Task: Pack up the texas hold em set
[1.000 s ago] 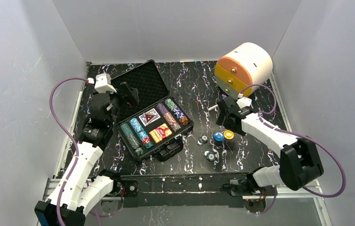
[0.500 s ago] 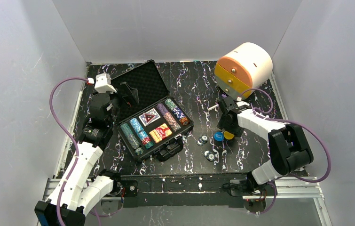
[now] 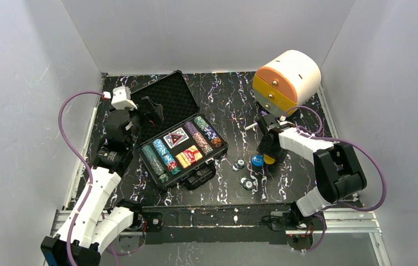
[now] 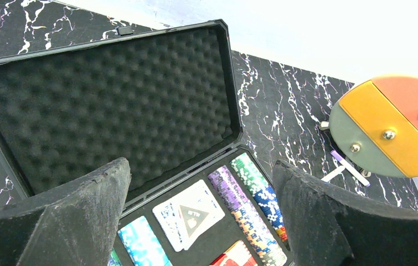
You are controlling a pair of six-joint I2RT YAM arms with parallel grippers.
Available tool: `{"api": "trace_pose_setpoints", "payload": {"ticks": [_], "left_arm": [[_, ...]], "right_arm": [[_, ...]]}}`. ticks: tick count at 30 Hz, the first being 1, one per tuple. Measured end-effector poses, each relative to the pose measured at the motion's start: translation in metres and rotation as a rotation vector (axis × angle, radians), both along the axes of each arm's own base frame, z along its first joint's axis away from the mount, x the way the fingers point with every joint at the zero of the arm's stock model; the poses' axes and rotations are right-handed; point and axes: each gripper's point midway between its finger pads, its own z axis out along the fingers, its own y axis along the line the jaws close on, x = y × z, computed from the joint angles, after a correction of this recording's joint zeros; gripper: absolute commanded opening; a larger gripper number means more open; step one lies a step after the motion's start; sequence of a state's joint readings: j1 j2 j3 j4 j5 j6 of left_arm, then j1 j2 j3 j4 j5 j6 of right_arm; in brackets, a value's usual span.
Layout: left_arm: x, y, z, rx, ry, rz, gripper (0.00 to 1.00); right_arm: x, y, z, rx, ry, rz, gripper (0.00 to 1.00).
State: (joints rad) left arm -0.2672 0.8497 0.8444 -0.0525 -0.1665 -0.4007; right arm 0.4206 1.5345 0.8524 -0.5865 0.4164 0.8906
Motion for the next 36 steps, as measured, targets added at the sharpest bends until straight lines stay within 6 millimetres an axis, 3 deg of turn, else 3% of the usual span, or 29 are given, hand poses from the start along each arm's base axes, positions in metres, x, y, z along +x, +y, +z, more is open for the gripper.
{"api": "trace_pose_setpoints", "payload": {"ticks": [6,9,22,36], "left_arm": [[0.000,0.000,0.000,0.000,0.000,0.000,0.98],[0.000,0.000,0.000,0.000,0.000,0.000,0.98],[0.000,0.000,0.000,0.000,0.000,0.000,0.98],[0.000,-0.001,0.000,-0.002,0.001,-0.004,0.98]], "right_arm": [[-0.001,0.000,-0.001,0.001,0.003,-0.008,0.71],[-0.001,0.000,-0.001,0.004,0.003,-0.010,0.65],[0.001,0.003,-0.003,0.043,-0.031,-0.016,0.54],[-0.006,-0.002,0.011,0.059,-0.089,-0.003,0.53]]}}
